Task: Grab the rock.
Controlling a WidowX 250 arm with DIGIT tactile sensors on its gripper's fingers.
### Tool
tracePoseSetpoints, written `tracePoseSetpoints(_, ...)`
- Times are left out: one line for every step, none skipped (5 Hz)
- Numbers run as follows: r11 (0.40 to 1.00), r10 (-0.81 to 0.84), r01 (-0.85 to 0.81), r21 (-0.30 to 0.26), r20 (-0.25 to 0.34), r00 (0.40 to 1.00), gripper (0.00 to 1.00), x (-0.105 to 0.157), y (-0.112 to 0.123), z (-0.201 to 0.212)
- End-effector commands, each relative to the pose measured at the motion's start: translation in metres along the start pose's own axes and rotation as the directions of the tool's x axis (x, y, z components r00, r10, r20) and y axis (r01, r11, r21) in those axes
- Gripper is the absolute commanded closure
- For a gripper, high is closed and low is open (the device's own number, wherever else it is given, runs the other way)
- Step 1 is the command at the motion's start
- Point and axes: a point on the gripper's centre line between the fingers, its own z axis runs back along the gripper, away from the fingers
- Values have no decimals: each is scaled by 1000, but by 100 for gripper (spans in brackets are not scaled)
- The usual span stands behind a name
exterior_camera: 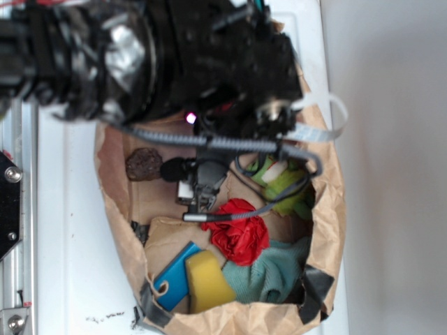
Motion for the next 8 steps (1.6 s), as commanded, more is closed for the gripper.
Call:
tracePoseSetpoints(998,-10,10,57,-2,1000,0,-1,8,9)
tracePoseSetpoints(997,4,1,77,-66,998,0,-7,-1,3)
tracePoseSetpoints(997,13,-3,81,-123,992,0,-11,-10,-4)
tracePoseSetpoints(996,0,13,89,-145,989,0,-16,-15,-9)
tracePoseSetpoints(996,-16,30,89,-158,987,0,-20,-17,-13)
tracePoseSetpoints(995,-36,50,81,-165,986,0,-24,-21,-14)
tracePoseSetpoints(995,-48,62,78,-165,985,0,-25,-24,-18)
tracePoseSetpoints(995,-62,73,64,-162,985,0,-26,-28,-21)
